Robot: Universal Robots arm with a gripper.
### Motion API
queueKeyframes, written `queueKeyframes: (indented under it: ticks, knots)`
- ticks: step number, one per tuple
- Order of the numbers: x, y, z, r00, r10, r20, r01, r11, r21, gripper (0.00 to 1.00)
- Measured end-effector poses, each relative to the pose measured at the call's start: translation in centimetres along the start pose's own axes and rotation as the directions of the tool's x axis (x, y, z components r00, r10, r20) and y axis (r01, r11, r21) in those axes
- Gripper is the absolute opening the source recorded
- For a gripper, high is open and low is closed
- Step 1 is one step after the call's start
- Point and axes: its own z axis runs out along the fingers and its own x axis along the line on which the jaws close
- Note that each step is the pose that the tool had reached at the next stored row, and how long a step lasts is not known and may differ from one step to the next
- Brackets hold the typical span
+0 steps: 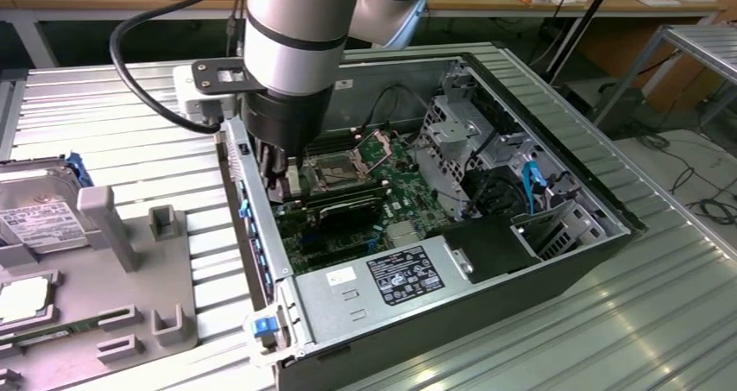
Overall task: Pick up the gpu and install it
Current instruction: 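Press down on the gpu until it lock into place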
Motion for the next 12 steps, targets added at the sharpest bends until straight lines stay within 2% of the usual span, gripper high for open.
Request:
queueKeyframes:
  ticks: [2, 5, 8, 9, 12]
  knots:
    - [0.0, 0.01, 0.00, 1.0000, 0.000, 0.0000, 0.000, 1.0000, 0.0000, 0.11]
    - [0.0, 0.01, -0.18, 1.0000, 0.000, 0.0013, 0.000, 1.0000, -0.0034, 0.11]
    - [0.0, -0.17, -0.69, 1.0000, 0.001, 0.0005, -0.001, 0.9999, -0.0138, 0.11]
    - [0.0, -0.34, -0.81, 1.0000, 0.001, 0.0005, -0.001, 0.9999, -0.0169, 0.11]
    - [0.0, -1.25, -0.93, 1.0000, 0.001, 0.0003, -0.001, 0.9998, -0.0174, 0.11]
